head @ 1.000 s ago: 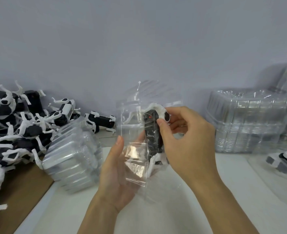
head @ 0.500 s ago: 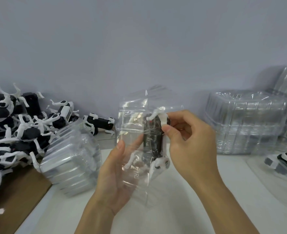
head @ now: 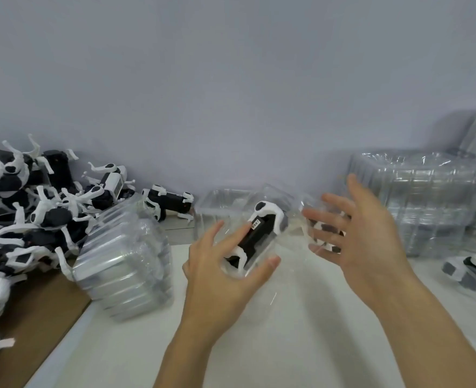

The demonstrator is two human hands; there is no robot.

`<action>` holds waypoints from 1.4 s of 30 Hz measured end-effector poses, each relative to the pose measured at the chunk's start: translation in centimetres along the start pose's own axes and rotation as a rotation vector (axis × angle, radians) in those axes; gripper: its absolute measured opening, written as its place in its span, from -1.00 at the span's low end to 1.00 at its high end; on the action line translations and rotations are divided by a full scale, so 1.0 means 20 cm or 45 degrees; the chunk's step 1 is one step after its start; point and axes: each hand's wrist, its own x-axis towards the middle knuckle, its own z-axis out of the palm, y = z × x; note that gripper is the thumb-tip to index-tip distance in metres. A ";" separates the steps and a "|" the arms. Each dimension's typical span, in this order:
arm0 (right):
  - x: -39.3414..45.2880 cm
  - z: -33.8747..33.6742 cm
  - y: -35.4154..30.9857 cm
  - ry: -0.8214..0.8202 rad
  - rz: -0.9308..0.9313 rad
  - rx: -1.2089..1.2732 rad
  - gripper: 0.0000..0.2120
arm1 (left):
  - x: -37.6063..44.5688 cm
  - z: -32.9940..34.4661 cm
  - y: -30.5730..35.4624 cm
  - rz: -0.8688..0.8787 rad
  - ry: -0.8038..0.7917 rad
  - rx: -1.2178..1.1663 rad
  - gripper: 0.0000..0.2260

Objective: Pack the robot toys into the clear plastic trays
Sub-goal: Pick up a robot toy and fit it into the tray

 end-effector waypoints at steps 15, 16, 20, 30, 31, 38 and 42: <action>-0.01 0.02 0.06 -0.069 -0.142 -0.279 -0.44 | 0.01 0.01 0.00 0.494 0.265 0.552 -0.38; 0.00 0.01 0.07 -0.061 -0.159 -0.273 -0.42 | 0.01 0.01 0.00 0.477 0.255 0.532 -0.38; -0.01 0.03 0.06 -0.064 -0.247 -0.119 -0.39 | 0.00 0.02 0.02 0.307 0.246 0.272 -0.43; -0.07 0.11 0.08 -0.459 -0.440 -0.387 -0.77 | 0.05 -0.06 0.08 -0.427 0.132 -1.324 -0.46; -0.08 0.13 0.09 -0.454 -0.513 -0.464 -0.81 | 0.05 -0.07 0.07 -0.446 0.074 -1.398 -0.41; -0.09 0.14 0.10 -0.385 -0.634 -0.602 -0.82 | 0.05 -0.08 0.05 -0.425 0.012 -1.390 -0.42; -0.04 0.12 0.12 -0.136 -0.571 -0.593 -0.79 | 0.05 -0.08 0.07 -0.227 0.042 -0.985 -0.59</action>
